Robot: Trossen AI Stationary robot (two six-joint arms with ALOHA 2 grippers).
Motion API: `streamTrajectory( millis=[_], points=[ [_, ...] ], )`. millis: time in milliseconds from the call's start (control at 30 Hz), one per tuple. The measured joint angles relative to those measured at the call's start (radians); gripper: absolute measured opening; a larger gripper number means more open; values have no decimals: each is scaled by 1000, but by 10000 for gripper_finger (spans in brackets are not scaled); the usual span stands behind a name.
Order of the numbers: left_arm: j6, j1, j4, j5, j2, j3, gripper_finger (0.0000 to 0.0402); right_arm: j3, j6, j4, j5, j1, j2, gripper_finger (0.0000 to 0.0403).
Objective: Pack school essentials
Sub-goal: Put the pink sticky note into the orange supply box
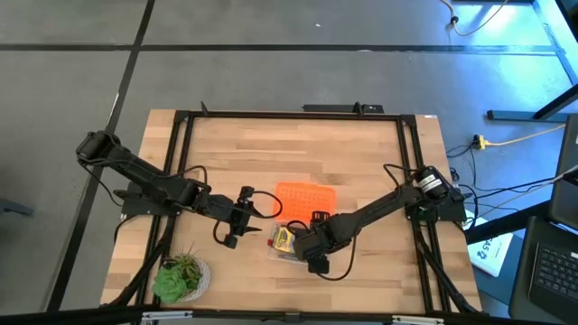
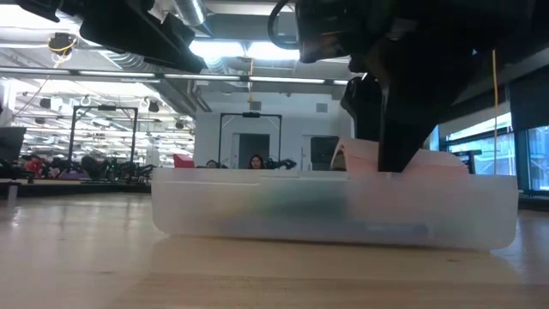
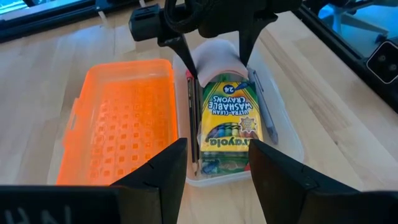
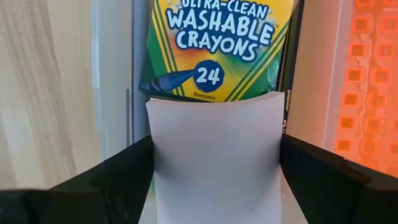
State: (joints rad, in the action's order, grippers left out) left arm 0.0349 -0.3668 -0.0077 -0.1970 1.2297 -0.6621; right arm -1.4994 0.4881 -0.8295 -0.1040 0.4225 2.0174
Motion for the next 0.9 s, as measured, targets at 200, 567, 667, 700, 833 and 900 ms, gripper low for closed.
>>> streamTrajectory(
  millis=[200, 567, 667, 700, 833, 900],
  points=[
    [0, 0, 0, 0, 0, 0, 164, 0, 4, -3, -5, 0, 0, 355],
    [0, 0, 0, 0, 0, 0, 164, 0, 9, -6, -7, 0, 0, 387],
    [0, 0, 0, 0, 0, 0, 164, -6, 8, -8, -7, 5, 0, 387],
    [0, 0, 0, 0, 0, 0, 164, -9, 8, -7, -8, 8, 0, 387],
    [0, 0, 0, 0, 0, 0, 164, -23, 21, -27, -8, 22, -3, 387],
    [0, 0, 0, 0, 0, 0, 164, -26, 38, -46, -8, 29, -3, 387]
  ],
)
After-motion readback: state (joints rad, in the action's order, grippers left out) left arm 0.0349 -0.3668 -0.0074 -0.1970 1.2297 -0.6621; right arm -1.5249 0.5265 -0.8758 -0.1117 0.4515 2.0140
